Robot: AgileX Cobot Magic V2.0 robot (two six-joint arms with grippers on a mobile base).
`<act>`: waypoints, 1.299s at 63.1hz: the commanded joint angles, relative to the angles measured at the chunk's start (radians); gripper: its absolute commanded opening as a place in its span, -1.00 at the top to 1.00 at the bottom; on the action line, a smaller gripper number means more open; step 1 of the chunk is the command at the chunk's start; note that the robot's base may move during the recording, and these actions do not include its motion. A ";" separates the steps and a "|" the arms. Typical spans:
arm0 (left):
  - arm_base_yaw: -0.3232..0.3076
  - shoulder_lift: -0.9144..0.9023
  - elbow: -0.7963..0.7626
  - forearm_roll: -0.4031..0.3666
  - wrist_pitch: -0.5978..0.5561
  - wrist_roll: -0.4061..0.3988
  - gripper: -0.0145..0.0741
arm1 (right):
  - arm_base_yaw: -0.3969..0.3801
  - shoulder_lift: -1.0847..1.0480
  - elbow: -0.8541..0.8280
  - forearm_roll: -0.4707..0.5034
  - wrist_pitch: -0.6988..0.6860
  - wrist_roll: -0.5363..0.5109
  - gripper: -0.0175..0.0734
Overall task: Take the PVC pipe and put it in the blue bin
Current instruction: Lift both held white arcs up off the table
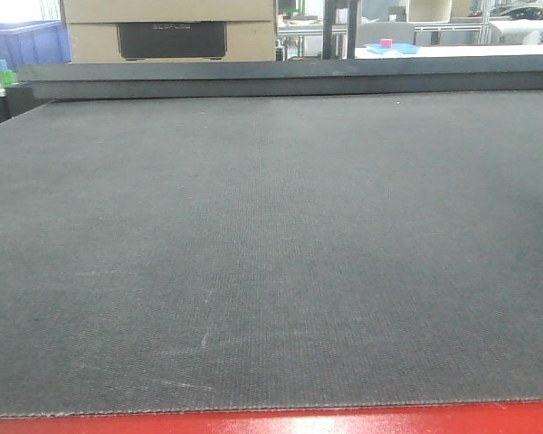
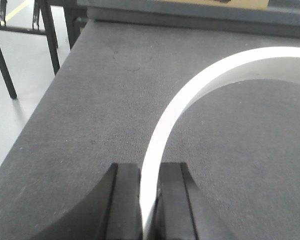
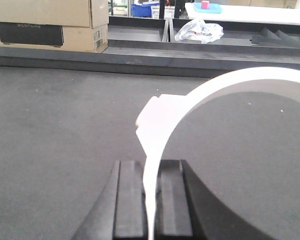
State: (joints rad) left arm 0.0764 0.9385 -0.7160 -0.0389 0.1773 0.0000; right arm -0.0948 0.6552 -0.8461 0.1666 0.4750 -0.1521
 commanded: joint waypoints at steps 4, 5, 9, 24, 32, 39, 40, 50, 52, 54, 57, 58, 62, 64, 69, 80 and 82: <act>-0.002 -0.150 0.073 0.028 -0.017 0.000 0.92 | -0.001 -0.067 0.088 -0.010 -0.047 -0.006 0.98; -0.002 -0.165 0.081 0.028 -0.015 0.000 0.92 | -0.001 -0.075 0.097 -0.010 -0.047 -0.006 0.98; -0.002 -0.223 0.112 0.028 -0.012 0.000 0.92 | -0.001 -0.112 0.130 -0.010 -0.053 -0.006 0.98; -0.002 -0.464 0.230 0.024 0.014 0.000 0.92 | -0.001 -0.263 0.203 -0.010 -0.089 -0.006 0.98; -0.002 -0.559 0.287 0.024 0.048 0.000 0.92 | -0.001 -0.318 0.208 -0.017 -0.058 -0.015 0.98; -0.002 -0.628 0.320 0.024 0.048 0.000 0.92 | -0.001 -0.339 0.208 -0.024 -0.010 -0.015 0.98; -0.002 -0.641 0.320 0.024 0.050 0.000 0.92 | -0.001 -0.340 0.208 -0.024 -0.004 -0.015 0.98; -0.002 -0.712 0.322 0.024 0.081 0.000 0.92 | -0.001 -0.354 0.208 -0.024 0.004 -0.015 0.98; -0.002 -0.722 0.322 0.024 0.087 0.000 0.92 | -0.001 -0.354 0.208 -0.024 0.004 -0.015 0.98; -0.002 -0.727 0.322 0.024 0.090 0.000 0.92 | -0.001 -0.354 0.208 -0.024 0.004 -0.015 0.98; -0.002 -0.732 0.322 0.024 0.092 0.000 0.92 | -0.001 -0.354 0.208 -0.024 0.004 -0.015 0.98; -0.002 -0.732 0.322 0.024 0.092 0.000 0.92 | -0.001 -0.354 0.208 -0.024 0.004 -0.015 0.98; -0.002 -0.732 0.322 0.024 0.092 0.000 0.92 | -0.001 -0.356 0.208 -0.024 -0.001 -0.015 0.98; -0.002 -0.732 0.322 0.024 0.092 0.000 0.92 | -0.001 -0.356 0.208 -0.024 -0.004 -0.015 0.98; -0.002 -0.732 0.322 0.024 0.092 0.000 0.92 | -0.001 -0.356 0.208 -0.024 -0.011 -0.015 0.98; -0.002 -0.732 0.322 0.028 0.090 0.000 0.92 | -0.001 -0.356 0.208 -0.024 -0.013 -0.015 0.98; -0.002 -0.732 0.322 0.031 0.090 0.000 0.92 | -0.001 -0.356 0.208 -0.024 -0.013 -0.015 0.98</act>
State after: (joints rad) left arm 0.0764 0.2122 -0.3947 -0.0133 0.2875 0.0000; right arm -0.0948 0.3021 -0.6399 0.1509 0.4916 -0.1624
